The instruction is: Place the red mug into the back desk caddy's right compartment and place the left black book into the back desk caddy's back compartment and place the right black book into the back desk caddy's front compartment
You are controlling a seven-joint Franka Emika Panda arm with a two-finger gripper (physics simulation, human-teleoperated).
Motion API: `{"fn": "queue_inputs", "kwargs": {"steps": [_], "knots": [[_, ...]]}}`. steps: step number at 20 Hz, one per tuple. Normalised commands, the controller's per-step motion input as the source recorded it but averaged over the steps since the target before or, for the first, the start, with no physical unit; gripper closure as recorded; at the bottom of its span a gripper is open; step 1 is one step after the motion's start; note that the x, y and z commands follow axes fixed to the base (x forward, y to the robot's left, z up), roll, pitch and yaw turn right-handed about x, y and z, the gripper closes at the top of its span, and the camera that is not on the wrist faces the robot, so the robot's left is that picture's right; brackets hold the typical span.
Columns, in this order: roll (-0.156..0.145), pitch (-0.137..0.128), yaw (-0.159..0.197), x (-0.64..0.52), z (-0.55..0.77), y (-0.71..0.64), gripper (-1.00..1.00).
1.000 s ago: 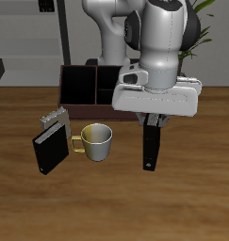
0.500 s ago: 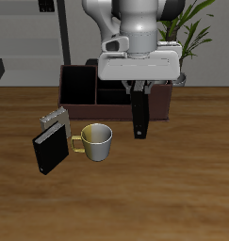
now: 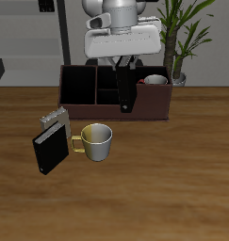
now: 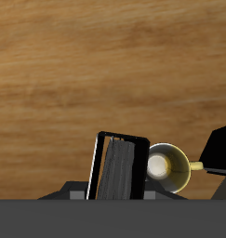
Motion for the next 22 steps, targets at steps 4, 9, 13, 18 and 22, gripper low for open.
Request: {"fn": "queue_inputs", "kwargs": {"steps": [4, 9, 13, 18, 22], "knots": [[-0.075, -0.046, -0.024, -0.36, 0.1, -0.31, 1.0], [-0.036, -0.039, 0.025, -0.42, 0.11, -0.23, 1.0], [-0.044, -0.01, -0.011, -0.29, 0.06, -0.22, 1.0], [-0.009, -0.005, -0.016, -0.32, 0.04, -0.12, 1.0], [-0.036, 0.011, -0.074, -0.44, -0.03, -0.09, 1.0]]}}
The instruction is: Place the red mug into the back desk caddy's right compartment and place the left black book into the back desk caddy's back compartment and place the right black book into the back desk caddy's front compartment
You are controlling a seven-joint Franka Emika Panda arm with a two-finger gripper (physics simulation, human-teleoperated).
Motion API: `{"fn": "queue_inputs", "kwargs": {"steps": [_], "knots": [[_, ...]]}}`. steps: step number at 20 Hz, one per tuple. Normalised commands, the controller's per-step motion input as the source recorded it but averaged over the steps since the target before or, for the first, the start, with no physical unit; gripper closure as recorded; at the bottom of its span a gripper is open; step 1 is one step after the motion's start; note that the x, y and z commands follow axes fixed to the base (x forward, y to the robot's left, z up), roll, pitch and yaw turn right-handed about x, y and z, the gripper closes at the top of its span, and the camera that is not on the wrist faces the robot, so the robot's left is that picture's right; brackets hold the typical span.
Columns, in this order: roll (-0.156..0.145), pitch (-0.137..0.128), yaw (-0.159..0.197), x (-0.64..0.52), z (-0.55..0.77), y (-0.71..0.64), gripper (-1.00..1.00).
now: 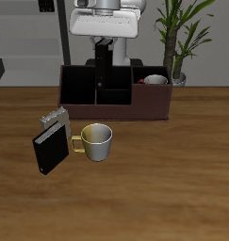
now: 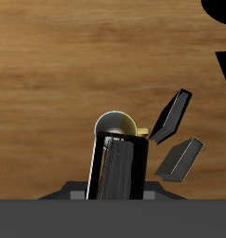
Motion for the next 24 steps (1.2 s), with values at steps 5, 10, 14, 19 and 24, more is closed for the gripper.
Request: {"fn": "queue_inputs", "kwargs": {"steps": [5, 10, 14, 19, 24], "knots": [[0.005, 0.037, -0.041, -0.32, -0.05, -0.01, 1.0], [-0.008, 0.001, 0.008, -0.37, -0.05, -0.05, 1.0], [-0.029, 0.015, 0.031, -0.33, -0.04, -0.09, 1.0], [0.012, 0.011, 0.056, -0.29, -0.03, -0.03, 1.0], [0.019, -0.023, 0.064, -0.34, 0.02, -0.05, 1.0]]}}
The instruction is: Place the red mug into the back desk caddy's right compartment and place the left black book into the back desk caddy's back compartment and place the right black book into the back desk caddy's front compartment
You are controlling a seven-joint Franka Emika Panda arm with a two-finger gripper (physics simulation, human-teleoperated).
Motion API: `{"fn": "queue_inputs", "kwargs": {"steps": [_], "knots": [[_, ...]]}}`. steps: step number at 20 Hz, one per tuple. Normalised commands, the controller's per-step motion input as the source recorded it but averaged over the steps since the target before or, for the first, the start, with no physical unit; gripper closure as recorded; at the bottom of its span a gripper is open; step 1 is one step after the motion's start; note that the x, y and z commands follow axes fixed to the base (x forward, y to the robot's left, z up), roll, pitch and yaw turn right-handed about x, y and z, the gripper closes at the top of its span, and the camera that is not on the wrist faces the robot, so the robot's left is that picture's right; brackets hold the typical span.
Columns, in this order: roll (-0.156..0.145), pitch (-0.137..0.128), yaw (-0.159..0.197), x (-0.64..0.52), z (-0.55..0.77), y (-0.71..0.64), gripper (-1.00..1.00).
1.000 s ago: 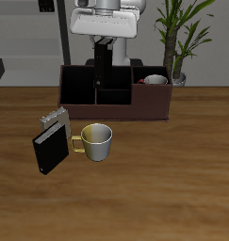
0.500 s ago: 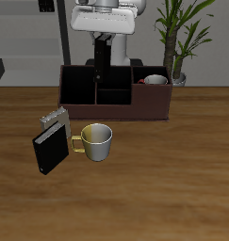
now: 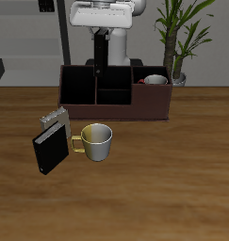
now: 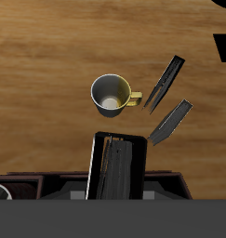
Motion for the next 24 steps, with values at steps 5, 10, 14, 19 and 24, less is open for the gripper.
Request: {"fn": "queue_inputs", "kwargs": {"steps": [5, 10, 14, 19, 24], "knots": [[0.019, 0.01, 0.036, -0.16, 0.0, -0.1, 1.0], [0.003, 0.01, 0.034, -0.08, -0.02, -0.02, 1.0], [0.001, 0.016, 0.056, -0.14, -0.03, -0.13, 1.0], [0.025, -0.019, 0.091, -0.21, -0.04, -0.02, 1.0], [0.012, 0.021, 0.142, -0.08, -0.07, -0.06, 1.0]]}}
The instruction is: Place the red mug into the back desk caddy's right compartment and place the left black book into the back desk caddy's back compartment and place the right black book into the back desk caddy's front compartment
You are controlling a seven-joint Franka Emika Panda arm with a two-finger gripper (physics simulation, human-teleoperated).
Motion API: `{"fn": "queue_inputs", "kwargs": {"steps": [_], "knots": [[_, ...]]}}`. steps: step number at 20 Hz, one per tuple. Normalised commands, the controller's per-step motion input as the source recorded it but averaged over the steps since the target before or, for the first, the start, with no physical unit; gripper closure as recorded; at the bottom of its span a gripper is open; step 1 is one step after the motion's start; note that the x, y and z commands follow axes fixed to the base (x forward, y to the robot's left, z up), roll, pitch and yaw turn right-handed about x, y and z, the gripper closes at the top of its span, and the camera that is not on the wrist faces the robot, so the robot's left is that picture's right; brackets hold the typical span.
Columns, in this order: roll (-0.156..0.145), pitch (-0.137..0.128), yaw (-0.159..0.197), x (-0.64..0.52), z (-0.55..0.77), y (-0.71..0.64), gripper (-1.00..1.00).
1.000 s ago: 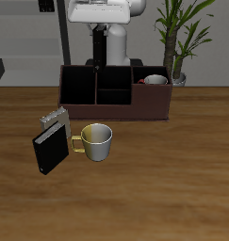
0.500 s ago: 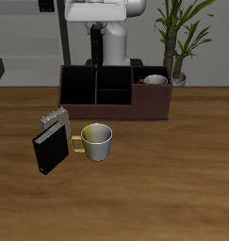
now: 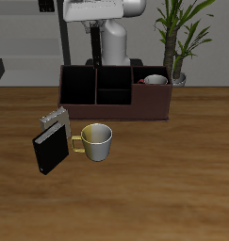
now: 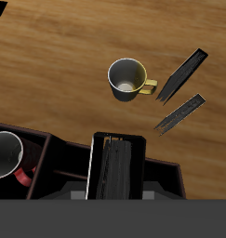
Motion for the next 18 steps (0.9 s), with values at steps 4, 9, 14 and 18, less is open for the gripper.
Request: {"fn": "queue_inputs", "kwargs": {"steps": [4, 9, 14, 18], "knots": [[0.003, -0.021, 0.12, -0.11, 0.04, -0.06, 1.0], [0.019, -0.014, 0.163, -0.14, 0.03, -0.06, 1.0], [0.005, 0.02, 0.138, -0.02, 0.02, -0.08, 1.0], [0.016, -0.023, 0.127, -0.11, 0.0, 0.01, 1.0]]}}
